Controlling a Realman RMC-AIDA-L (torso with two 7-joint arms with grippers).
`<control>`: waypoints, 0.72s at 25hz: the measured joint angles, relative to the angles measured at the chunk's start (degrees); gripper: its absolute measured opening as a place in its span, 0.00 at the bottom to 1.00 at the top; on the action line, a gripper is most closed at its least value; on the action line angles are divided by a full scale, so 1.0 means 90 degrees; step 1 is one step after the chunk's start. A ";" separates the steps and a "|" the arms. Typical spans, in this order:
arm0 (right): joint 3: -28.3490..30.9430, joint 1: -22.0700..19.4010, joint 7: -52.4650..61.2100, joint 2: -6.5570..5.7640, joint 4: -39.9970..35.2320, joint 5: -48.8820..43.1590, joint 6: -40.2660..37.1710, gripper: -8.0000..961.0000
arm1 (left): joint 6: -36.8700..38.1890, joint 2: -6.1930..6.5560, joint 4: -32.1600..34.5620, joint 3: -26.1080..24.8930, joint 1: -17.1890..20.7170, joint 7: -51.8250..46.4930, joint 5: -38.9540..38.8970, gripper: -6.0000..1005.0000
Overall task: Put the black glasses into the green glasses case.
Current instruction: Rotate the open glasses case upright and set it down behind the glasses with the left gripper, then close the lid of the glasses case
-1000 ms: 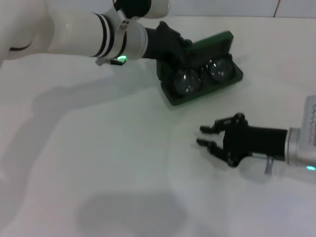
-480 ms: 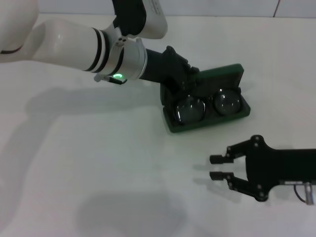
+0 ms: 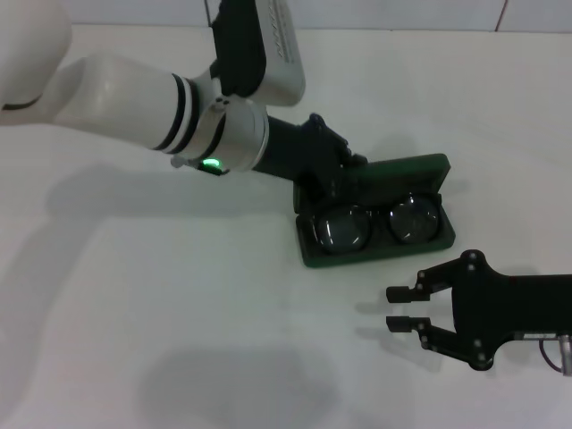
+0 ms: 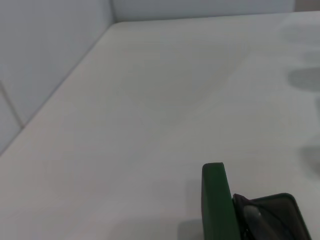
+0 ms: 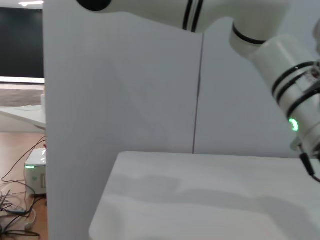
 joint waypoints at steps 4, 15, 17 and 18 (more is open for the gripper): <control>0.0058 -0.0001 0.0159 0.0020 0.0003 -0.0072 0.0075 0.28 | 0.0052 -0.0006 0.0007 0.0062 0.0034 0.0027 0.0032 0.21; 0.0080 -0.0110 0.0197 0.0132 -0.0092 -0.0078 0.0830 0.28 | 0.0052 -0.0006 0.0522 -0.0003 0.0690 0.0636 -0.1012 0.51; 0.0081 -0.0109 0.0202 0.0149 -0.0126 -0.0078 0.0922 0.28 | 0.0053 0.0006 0.0613 -0.0014 0.0836 0.0746 -0.1429 0.52; 0.0082 -0.0106 0.0226 0.0163 -0.0149 -0.0075 0.0994 0.28 | 0.0053 0.0011 0.0645 -0.0058 0.0921 0.0763 -0.1627 0.52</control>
